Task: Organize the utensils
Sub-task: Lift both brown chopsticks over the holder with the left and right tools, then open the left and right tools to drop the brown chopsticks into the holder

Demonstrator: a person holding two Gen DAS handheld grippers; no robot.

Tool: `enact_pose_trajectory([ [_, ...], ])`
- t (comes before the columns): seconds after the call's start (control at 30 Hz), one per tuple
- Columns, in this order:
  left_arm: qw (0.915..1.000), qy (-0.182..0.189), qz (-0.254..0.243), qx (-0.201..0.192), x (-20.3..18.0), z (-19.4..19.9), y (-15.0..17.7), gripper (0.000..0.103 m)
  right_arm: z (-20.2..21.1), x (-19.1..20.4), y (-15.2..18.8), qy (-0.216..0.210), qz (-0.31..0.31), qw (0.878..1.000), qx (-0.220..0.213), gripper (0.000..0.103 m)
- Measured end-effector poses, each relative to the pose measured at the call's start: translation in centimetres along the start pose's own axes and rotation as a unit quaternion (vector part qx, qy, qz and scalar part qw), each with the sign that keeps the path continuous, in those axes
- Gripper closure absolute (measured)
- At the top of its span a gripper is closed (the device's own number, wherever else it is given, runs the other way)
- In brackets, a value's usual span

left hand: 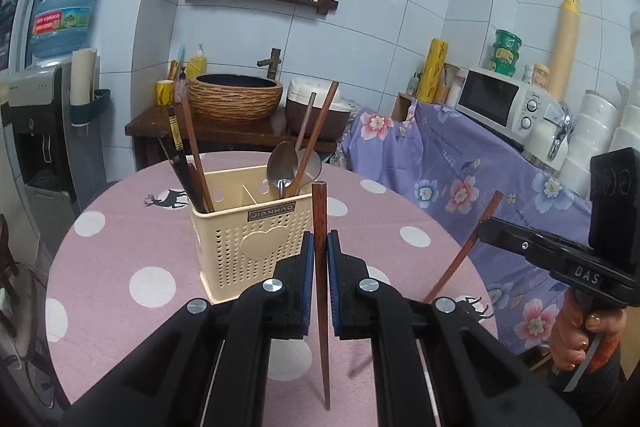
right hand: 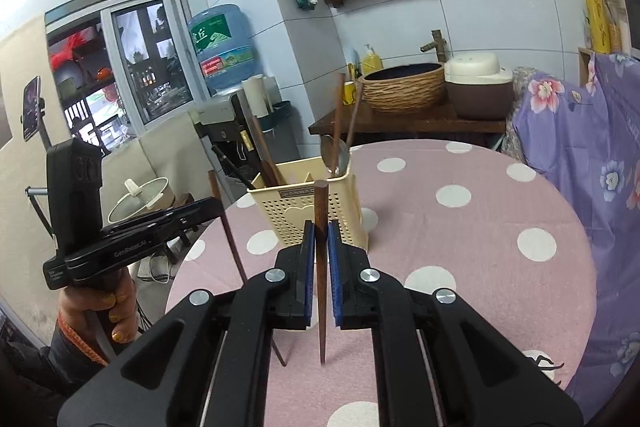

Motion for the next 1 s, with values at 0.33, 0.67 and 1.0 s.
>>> enact_pose_trajectory([
  [0.33, 0.9994, -0.009, -0.022, -0.024, -0.1, 1.4, -1.4, 0.095, 0.0, 0.3, -1.3, 0.007, 0.011, 1.0, -0.003, 0.095],
  [0.67, 0.9981, 0.0, -0.042, -0.045, -0.9, 3.1, -6.4, 0.095, -1.1, 2.2, -7.3, -0.01, 0.057, 0.998, -0.009, 0.095],
  [1.0, 0.9919, -0.027, -0.041, -0.117, -1.0, 4.1, -18.0, 0.095, -3.1, 3.5, -21.2, 0.029, 0.1, 0.991, -0.084, 0.095],
])
Point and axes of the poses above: each gripper's, at about its wrist camera, not at the fingertips, and z roughly against the way its jaws point, x to its left, y to its underside, the point moved 8 cm from there along -z, roughly the way its jaws point, and after that the axes turned 10 degrees about z, right-handed, at the moved point
